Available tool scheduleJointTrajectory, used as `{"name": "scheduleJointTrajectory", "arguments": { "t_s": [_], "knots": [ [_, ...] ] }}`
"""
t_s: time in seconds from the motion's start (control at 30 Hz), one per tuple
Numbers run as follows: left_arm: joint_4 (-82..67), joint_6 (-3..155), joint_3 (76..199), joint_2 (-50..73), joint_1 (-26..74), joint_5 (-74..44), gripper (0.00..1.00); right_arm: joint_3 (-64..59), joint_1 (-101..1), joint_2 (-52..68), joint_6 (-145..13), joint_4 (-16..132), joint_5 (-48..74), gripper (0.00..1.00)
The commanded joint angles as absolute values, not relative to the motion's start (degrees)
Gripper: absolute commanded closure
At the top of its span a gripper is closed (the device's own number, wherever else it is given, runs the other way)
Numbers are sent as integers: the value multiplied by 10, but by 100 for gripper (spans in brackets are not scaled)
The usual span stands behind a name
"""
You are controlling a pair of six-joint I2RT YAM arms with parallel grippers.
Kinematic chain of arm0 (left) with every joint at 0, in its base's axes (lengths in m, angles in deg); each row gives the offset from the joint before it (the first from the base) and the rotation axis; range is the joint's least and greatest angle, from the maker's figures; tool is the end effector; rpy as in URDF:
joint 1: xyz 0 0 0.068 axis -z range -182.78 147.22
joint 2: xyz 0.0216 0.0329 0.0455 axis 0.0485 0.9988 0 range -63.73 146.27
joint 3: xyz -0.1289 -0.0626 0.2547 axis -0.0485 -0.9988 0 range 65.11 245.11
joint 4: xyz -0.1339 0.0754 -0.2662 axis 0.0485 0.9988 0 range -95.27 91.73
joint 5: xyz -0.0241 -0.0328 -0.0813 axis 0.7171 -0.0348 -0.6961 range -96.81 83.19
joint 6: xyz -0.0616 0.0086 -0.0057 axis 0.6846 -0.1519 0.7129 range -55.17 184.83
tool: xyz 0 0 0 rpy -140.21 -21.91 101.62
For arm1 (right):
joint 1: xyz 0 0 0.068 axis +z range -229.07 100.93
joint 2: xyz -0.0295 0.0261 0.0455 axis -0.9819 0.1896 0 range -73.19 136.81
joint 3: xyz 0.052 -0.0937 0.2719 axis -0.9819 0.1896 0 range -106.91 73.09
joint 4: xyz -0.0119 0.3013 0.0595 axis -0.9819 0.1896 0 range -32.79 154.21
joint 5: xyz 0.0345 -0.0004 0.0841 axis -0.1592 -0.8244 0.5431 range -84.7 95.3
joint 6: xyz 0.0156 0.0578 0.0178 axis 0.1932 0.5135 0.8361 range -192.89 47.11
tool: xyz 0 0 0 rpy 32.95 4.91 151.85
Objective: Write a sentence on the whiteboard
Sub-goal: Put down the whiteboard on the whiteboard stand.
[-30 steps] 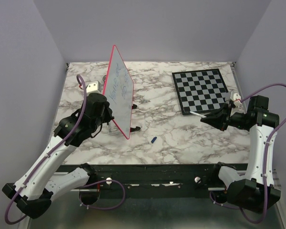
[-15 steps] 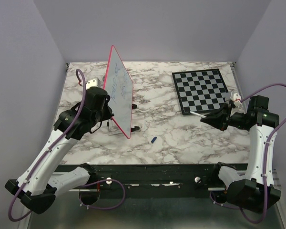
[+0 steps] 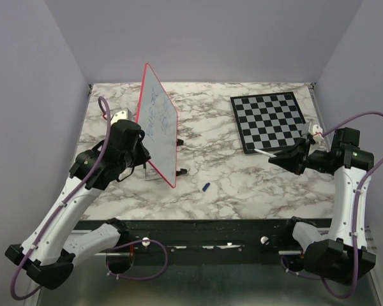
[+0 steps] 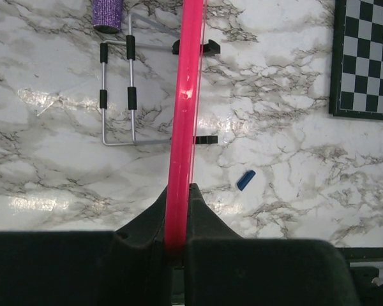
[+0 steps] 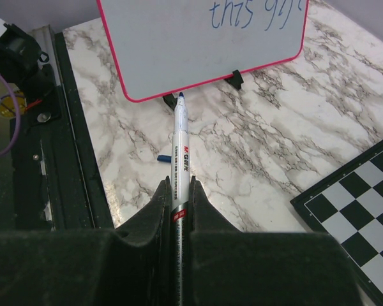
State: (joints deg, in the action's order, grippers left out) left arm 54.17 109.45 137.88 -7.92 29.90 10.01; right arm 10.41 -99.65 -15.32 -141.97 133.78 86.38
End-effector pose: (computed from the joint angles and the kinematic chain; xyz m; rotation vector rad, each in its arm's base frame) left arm 0.1857 -0.1028 0.4106 -0.3875 2.2680 -0.3662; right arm 0.1868 -0.0200 0.3612 -0.9566 1.5271 0.8810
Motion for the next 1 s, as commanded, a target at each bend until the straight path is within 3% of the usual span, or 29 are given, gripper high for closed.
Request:
{"name": "scheduleJointTrajectory", "arguments": {
  "t_s": [0.0,0.97],
  "knots": [
    [610,1116,1350,-97,295,72,100,97,-994,-153,-1434,1446,870,99],
    [702,1140,1323,-119,296,-29,100,95,-994,-157,-1434,1446,869,99]
  ]
}}
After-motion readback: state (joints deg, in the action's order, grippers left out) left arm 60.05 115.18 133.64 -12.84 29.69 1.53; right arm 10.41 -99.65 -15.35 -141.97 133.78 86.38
